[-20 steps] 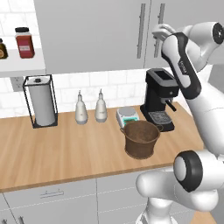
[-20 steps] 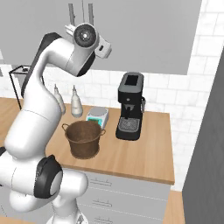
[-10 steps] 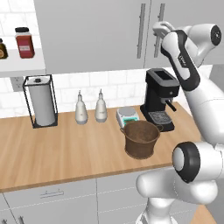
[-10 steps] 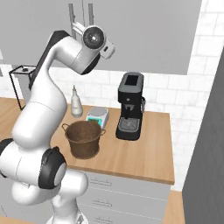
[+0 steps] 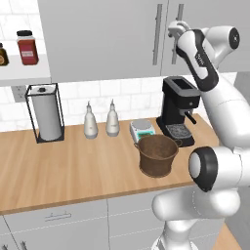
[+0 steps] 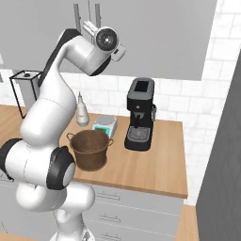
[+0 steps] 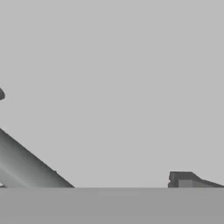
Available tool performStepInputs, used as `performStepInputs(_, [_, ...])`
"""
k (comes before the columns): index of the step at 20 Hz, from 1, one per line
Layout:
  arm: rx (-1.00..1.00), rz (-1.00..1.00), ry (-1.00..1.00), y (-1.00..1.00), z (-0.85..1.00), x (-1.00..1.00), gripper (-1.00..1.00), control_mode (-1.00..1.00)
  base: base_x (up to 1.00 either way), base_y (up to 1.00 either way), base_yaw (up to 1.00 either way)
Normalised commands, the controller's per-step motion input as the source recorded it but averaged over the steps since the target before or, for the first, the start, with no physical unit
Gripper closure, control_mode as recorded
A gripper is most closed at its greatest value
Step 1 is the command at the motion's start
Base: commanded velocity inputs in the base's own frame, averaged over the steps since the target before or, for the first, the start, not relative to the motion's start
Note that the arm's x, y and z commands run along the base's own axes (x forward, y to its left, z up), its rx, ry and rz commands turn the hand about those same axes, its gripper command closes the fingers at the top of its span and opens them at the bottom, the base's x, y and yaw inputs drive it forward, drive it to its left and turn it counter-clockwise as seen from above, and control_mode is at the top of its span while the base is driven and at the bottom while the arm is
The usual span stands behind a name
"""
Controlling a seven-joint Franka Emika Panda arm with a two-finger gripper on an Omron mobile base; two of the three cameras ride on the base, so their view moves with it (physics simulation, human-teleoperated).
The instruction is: Open the cabinet, pick up the bread from the cabinet and place it in the basket. Then move the basket to the dining counter.
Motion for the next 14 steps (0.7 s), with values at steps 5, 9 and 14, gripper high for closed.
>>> performStepInputs(5, [0.03,0.07,0.00,0.18,-0.18,0.65,-1.00,-1.00,0.00,0.00,0.00])
performStepInputs(9, [0.00,0.08,-0.03,0.54,-0.62,0.61,1.00,-1.00,0.00,0.00,0.00])
performStepInputs(14, [0.00,0.03,-0.06,0.53,-0.44,0.87,1.00,-1.00,0.00,0.00,0.00])
